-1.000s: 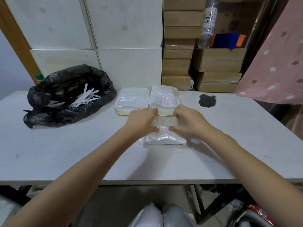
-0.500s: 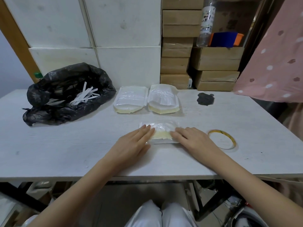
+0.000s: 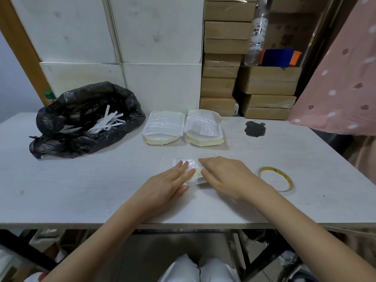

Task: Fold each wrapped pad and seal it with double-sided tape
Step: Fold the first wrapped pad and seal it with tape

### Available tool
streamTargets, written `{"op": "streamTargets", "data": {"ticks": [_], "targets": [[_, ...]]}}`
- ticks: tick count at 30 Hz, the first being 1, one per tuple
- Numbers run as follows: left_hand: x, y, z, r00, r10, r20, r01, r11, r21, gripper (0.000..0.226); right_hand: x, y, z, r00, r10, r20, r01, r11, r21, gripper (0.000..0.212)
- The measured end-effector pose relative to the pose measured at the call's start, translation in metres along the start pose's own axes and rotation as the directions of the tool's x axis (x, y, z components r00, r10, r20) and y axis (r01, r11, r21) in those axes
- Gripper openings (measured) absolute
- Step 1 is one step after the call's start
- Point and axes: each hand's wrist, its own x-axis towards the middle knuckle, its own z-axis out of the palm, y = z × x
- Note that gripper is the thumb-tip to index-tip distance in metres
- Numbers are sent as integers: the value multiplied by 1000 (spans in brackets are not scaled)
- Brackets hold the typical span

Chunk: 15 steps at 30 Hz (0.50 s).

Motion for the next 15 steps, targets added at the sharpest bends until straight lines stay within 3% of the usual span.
{"op": "streamTargets", "data": {"ticks": [2, 4, 6, 7, 8, 9, 11, 12, 13, 15], "targets": [[3, -1, -2, 1000, -23, -20, 22, 999, -46, 63, 1, 0, 1, 1000, 28, -8, -28, 998, 53, 43], [8, 2, -9, 984, -146, 105, 171, 940, -296, 57, -1, 1, 5, 999, 44, 11, -44, 996, 81, 47], [17, 4, -21, 936, -308, 169, 345, 716, -607, 58, -5, 0, 9, 999, 48, 24, -50, 996, 80, 53], [21, 3, -28, 895, -418, 159, 400, 591, -701, 60, -6, 0, 10, 999, 50, 19, -52, 995, 84, 54], [27, 3, -35, 854, -505, 129, 430, 543, -721, 62, -7, -1, 9, 998, 53, 15, -54, 994, 91, 54], [34, 4, -42, 847, -525, 81, 457, 642, -616, 59, -7, -1, 9, 998, 56, 3, -56, 994, 92, 53], [47, 19, -49, 935, -349, -67, 337, 930, -147, 49, -4, -2, 8, 998, 42, -39, -39, 998, 53, 47], [52, 28, -48, 970, -211, -117, 212, 977, 0, 48, -3, -3, 8, 998, 31, -63, -29, 999, 33, 42], [55, 37, -44, 988, -137, -73, 144, 985, 98, 46, -2, -4, 8, 997, 22, -80, -20, 999, 25, 39], [53, 45, -26, 989, -147, 5, 145, 977, 157, 39, -2, -5, 10, 996, 11, -84, -6, 998, 58, 43]]}}
